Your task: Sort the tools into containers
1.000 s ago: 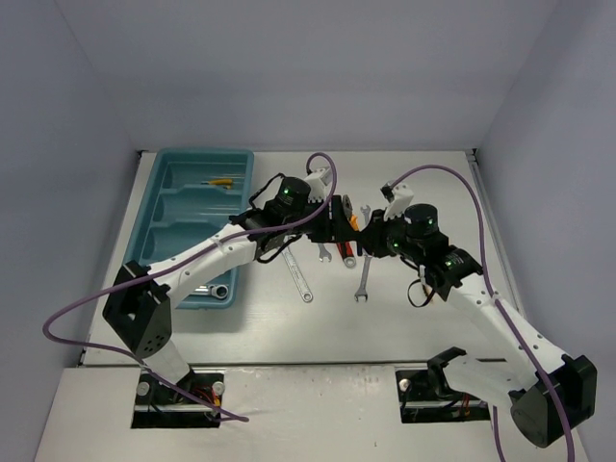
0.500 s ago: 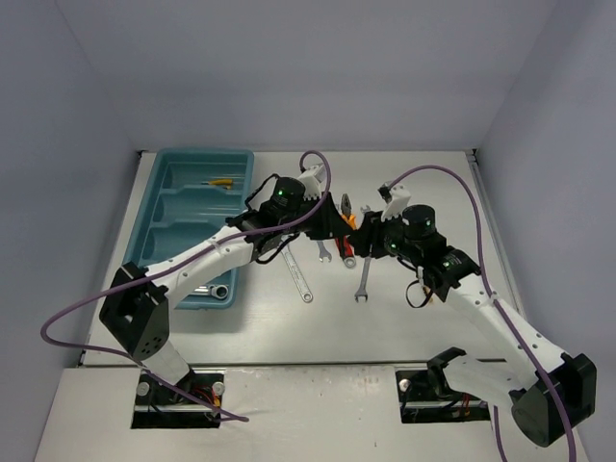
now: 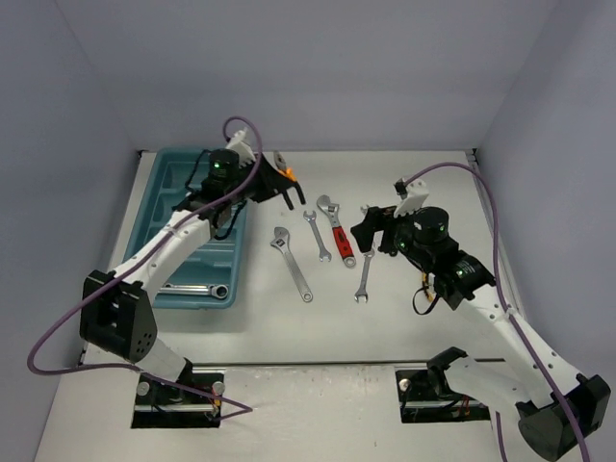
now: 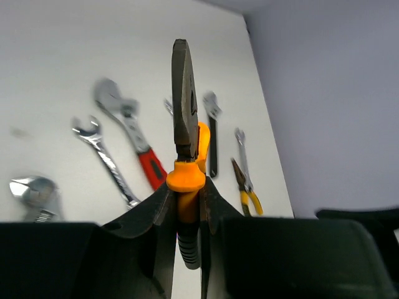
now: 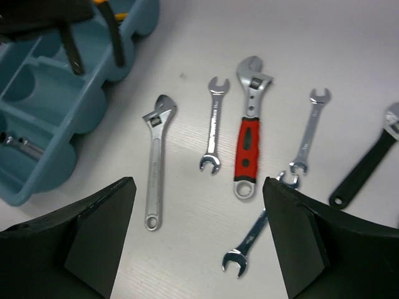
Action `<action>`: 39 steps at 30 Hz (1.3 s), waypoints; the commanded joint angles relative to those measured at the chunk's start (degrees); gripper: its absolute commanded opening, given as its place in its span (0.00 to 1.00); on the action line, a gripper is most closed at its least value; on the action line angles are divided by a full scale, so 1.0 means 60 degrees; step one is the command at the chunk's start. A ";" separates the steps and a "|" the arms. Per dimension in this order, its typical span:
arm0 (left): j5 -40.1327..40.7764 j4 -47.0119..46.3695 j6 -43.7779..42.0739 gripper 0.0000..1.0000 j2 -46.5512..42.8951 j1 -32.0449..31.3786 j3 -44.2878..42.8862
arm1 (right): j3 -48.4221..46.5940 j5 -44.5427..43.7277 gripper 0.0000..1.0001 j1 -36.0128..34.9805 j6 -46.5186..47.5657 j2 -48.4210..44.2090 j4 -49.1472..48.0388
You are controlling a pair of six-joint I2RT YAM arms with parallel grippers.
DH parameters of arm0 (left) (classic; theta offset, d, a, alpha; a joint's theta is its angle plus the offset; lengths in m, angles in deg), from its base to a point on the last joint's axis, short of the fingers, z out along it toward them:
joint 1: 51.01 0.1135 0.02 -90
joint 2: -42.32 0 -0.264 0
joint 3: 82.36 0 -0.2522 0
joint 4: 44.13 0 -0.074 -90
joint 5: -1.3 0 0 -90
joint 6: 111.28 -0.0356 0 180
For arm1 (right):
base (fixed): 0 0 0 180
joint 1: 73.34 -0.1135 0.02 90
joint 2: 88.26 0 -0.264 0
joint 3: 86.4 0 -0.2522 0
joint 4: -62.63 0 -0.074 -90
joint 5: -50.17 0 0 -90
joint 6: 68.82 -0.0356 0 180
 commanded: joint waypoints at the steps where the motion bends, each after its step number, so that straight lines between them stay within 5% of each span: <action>1: 0.0829 -0.1063 0.0176 0.00 -0.0297 0.1572 -0.0579 | -0.0478 -0.1658 0.80 0.0248 -0.0061 -0.0157 0.0472; 10: 0.2100 -0.1160 0.1584 0.00 0.2317 0.3892 -0.2178 | -0.0283 -0.1606 0.80 0.0540 -0.0347 -0.0168 0.0880; 21: 0.1986 -0.1056 0.2293 0.04 0.5623 0.4547 -0.4976 | -0.0298 -0.1485 0.80 0.1128 -0.0210 0.0111 0.1166; 32: 0.2760 0.0367 0.2257 0.68 0.5163 0.4579 -0.4731 | -0.0385 -0.2169 0.78 0.2090 -0.0389 0.0459 0.1888; 39: 0.2551 0.1639 0.1855 0.79 0.3854 0.4536 -0.4428 | -0.0250 -0.3195 0.74 0.2735 -0.1535 0.1273 0.2835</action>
